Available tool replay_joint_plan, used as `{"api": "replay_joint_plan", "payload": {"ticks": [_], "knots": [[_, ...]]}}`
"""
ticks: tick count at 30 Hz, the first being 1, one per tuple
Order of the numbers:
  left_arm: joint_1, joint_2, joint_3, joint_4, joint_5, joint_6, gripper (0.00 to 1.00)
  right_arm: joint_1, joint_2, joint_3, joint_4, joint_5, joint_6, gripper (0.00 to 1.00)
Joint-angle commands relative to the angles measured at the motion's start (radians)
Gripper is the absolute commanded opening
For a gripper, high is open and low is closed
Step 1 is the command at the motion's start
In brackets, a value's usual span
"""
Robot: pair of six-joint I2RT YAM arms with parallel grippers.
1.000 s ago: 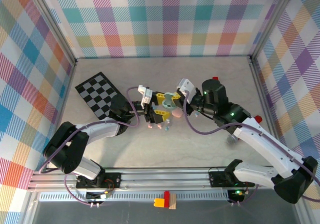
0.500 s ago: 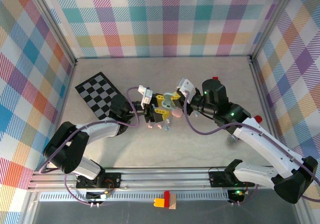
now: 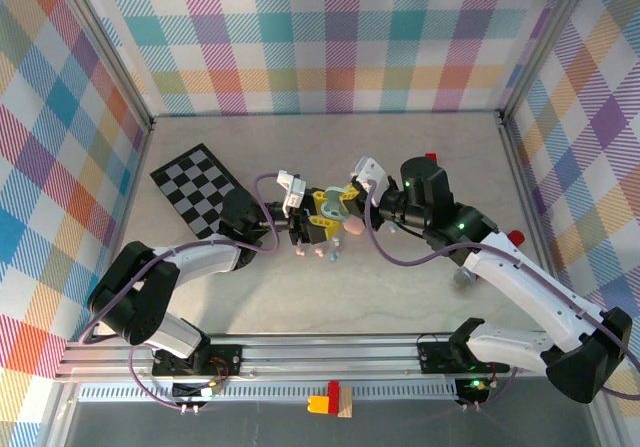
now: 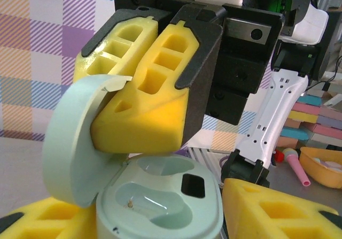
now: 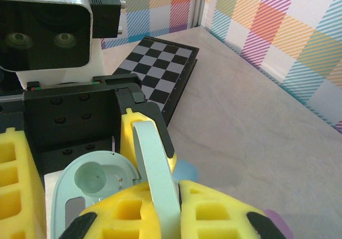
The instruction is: Insert wireless bluetooth earbuds into charging case
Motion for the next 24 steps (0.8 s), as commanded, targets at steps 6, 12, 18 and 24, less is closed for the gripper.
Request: {"api": "replay_joint_plan", "payload": {"ticks": [6,12,18,24], "knots": [[-0.007,0.004,0.022,0.057,0.031,0.001,0.44,0.004,-0.006,0.033,0.002,-0.027,0.011,0.00],[-0.007,0.002,0.021,0.057,0.028,0.001,0.40,0.004,0.001,0.036,0.005,-0.045,0.006,0.00],[-0.006,0.007,0.010,0.063,0.016,0.016,0.40,0.004,-0.013,0.031,0.024,-0.028,0.025,0.10],[0.009,0.007,-0.011,0.068,-0.026,0.051,0.41,0.001,-0.062,0.023,0.058,-0.015,0.104,0.66]]}}
